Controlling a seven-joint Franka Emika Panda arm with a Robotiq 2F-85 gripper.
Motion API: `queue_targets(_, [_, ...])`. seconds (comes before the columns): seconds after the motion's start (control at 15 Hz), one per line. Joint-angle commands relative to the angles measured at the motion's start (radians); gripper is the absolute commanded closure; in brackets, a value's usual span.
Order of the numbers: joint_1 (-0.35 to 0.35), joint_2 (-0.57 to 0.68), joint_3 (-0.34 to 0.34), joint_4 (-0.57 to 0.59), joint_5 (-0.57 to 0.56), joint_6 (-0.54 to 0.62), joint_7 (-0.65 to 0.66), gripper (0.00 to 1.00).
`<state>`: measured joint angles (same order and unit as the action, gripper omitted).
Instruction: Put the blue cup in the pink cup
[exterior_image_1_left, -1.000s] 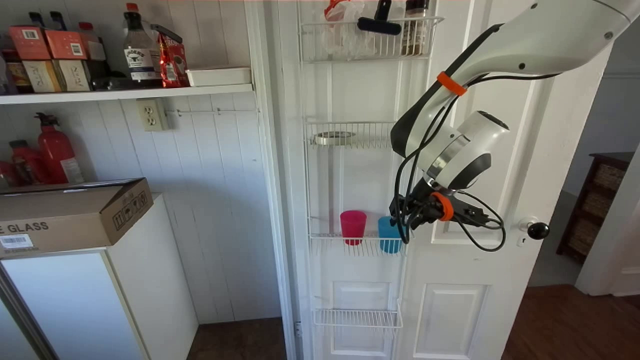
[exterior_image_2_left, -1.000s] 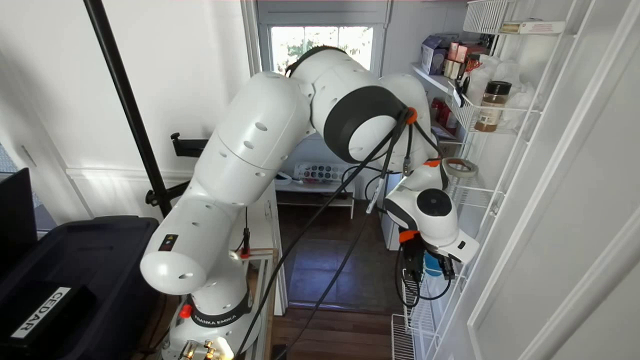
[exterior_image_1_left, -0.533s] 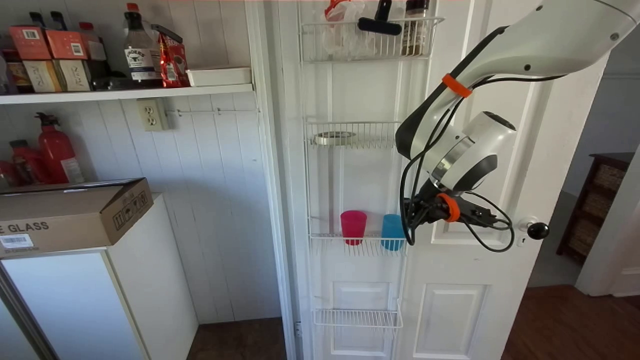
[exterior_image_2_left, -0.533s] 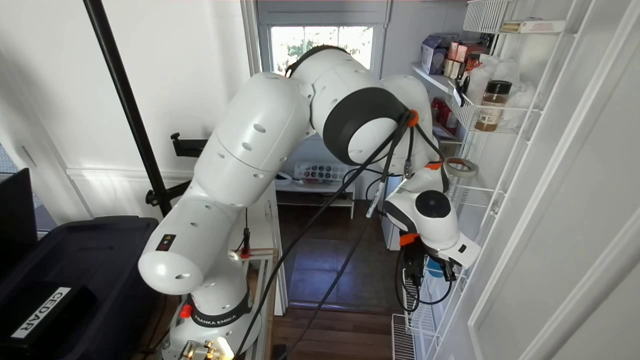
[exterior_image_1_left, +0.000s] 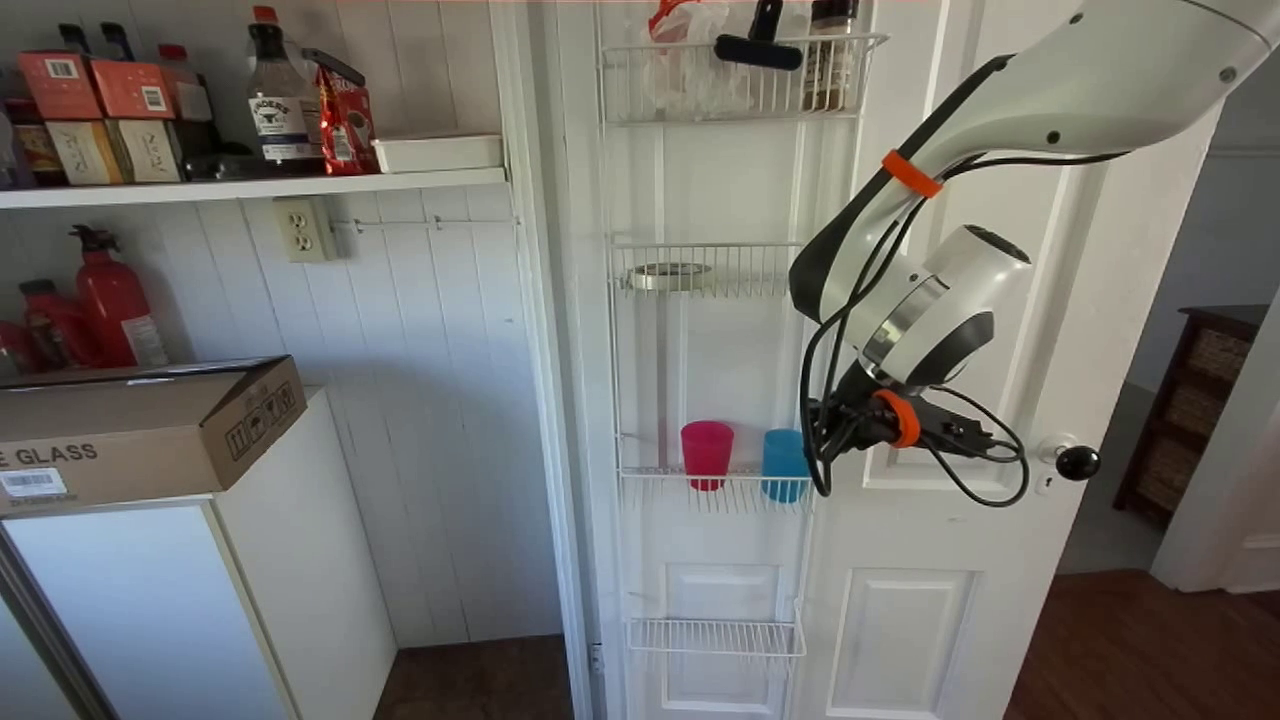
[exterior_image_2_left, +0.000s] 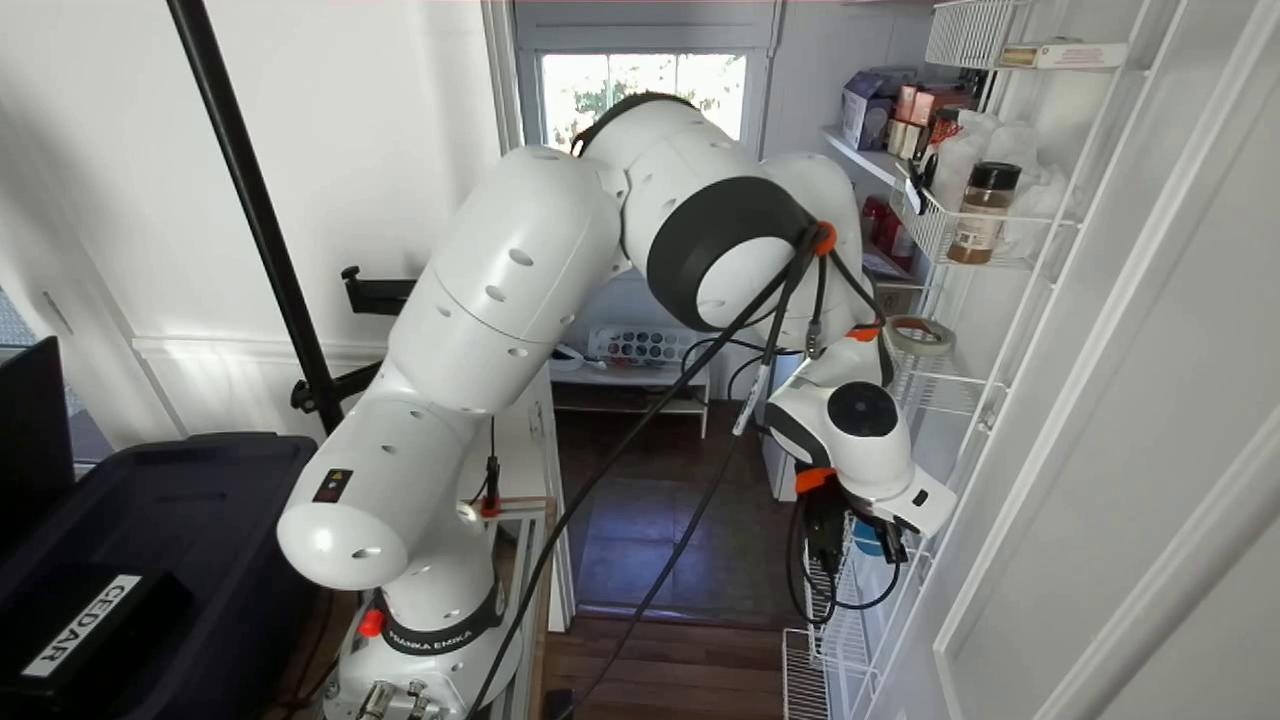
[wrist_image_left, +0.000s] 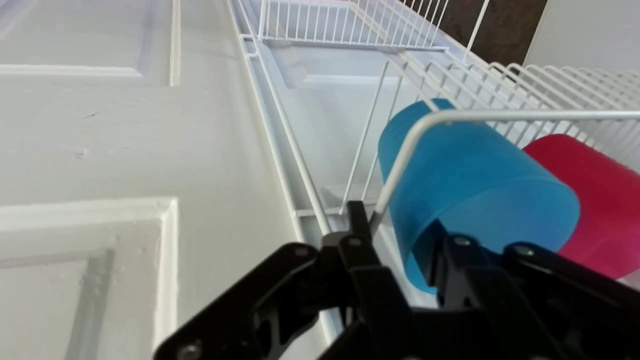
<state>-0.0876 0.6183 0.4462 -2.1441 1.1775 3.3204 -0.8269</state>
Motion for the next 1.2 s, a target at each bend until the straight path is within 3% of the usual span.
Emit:
queue_targets(0.0, [0.017,-0.014,-0.011,-0.017,-0.005,-0.005,-0.006,0.42])
queue_targets(0.2, [0.021,-0.02,-0.01,-0.016,-0.008,-0.005,-0.014,0.25])
queue_targets(0.27, [0.025,-0.022,-0.012,-0.016,-0.009,-0.006,-0.016,0.33])
queue_targets(0.33, [0.027,-0.022,-0.012,-0.015,-0.01,-0.007,-0.019,0.51])
queue_targets(0.6, [0.05,-0.033,-0.03,-0.024,-0.011,-0.008,-0.026,0.75])
queue_targets(0.73, [0.07,-0.04,-0.055,-0.032,-0.01,-0.007,-0.031,0.69])
queue_targets(0.8, [0.079,-0.043,-0.065,-0.034,-0.01,-0.007,-0.034,0.5])
queue_targets(0.87, [0.089,-0.045,-0.075,-0.035,-0.009,-0.01,-0.035,0.42])
queue_targets(1.13, [0.135,-0.055,-0.112,-0.037,-0.006,-0.013,-0.037,0.23])
